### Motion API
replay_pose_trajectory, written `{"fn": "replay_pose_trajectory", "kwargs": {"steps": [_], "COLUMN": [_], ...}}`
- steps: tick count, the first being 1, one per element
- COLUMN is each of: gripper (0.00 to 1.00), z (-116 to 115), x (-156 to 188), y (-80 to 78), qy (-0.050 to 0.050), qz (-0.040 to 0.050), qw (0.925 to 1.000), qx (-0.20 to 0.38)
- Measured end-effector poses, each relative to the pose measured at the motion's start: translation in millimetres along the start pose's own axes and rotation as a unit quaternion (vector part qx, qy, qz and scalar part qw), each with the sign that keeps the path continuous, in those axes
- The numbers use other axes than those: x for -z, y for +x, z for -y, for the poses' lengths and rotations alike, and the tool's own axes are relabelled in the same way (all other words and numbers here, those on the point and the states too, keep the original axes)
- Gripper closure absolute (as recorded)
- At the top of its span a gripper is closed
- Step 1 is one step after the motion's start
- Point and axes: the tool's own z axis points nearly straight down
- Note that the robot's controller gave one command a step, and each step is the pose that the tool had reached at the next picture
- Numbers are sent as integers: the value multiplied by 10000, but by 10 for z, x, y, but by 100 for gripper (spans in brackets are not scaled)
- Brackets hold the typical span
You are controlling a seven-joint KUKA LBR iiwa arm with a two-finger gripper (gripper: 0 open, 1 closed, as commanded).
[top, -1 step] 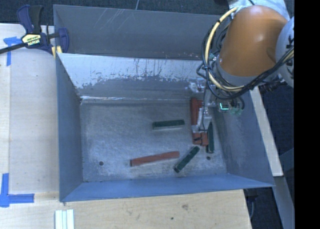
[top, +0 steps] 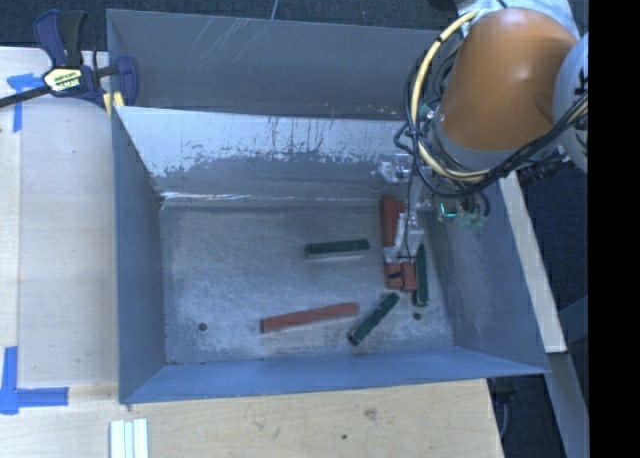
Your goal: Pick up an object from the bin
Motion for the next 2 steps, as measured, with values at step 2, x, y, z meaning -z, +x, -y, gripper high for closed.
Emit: {"fn": "replay_pose_trajectory", "kwargs": {"steps": [2], "gripper": [0], "z": [-107], "x": [-1122], "y": [93], "qy": [0], "qz": [18], "qw": [9998], "qx": [182]}}
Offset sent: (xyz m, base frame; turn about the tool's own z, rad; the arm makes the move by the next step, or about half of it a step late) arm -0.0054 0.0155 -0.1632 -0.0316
